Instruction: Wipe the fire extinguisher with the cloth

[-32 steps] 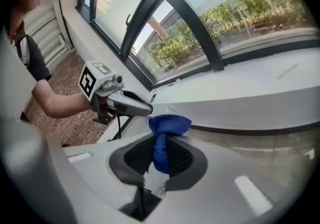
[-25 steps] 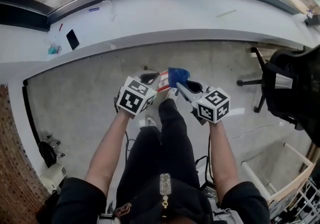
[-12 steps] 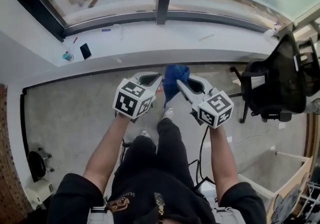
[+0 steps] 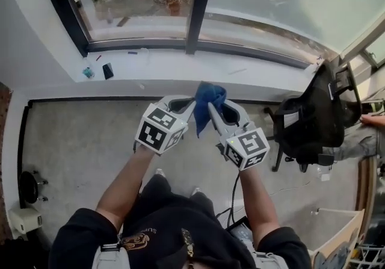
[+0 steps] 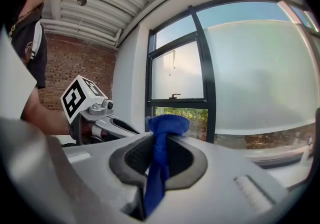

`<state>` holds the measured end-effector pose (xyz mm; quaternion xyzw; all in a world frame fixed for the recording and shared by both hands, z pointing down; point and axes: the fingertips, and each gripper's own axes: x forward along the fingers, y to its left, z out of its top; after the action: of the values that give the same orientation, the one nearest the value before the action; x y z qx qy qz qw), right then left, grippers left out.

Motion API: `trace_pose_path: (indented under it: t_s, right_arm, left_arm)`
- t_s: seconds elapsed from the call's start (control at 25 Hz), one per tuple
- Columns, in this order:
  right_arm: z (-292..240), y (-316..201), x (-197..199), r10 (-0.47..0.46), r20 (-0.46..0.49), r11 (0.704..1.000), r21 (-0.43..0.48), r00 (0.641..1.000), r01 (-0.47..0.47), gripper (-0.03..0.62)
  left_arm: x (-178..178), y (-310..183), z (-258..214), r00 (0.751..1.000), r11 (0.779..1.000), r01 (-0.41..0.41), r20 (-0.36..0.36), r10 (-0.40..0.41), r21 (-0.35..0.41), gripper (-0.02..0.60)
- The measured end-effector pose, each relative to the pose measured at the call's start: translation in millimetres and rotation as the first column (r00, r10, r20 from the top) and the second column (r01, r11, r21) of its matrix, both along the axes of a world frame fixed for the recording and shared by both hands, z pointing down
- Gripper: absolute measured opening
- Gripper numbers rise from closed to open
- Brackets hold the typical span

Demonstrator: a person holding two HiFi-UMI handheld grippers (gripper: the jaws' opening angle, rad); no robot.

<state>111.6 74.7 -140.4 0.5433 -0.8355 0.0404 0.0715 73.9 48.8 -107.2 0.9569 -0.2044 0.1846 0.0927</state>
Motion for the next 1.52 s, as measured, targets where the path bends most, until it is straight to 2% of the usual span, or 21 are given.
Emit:
trace_pose_path:
  t_s: [0.24,0.56,1.04,1.52]
  right_arm:
    - [-22,48,2,-0.068,0.026,0.997,0.028,0.997,0.067,0.048]
    - [-55,101,8,-0.194,0.006,0.978,0.079,0.981,0.193,0.048]
    - [-84,147,12,-0.257,0.013,0.955,0.154,0.966,0.252,0.049]
    - [-97,163,14,-0.271,0.019,0.948,0.180,0.962,0.264,0.048]
  left_arm:
    - [-3,39,-30,0.988,0.986,0.153,-0.008,-0.153,0.068,0.008]
    - [-6,101,-56,0.965,0.959,0.262,-0.032,-0.260,0.106,0.008]
    - [-1,152,-83,0.947,0.931,0.321,-0.053,-0.317,0.172,0.008]
    - [2,170,-90,0.936,0.918,0.353,-0.080,-0.344,0.182,0.008]
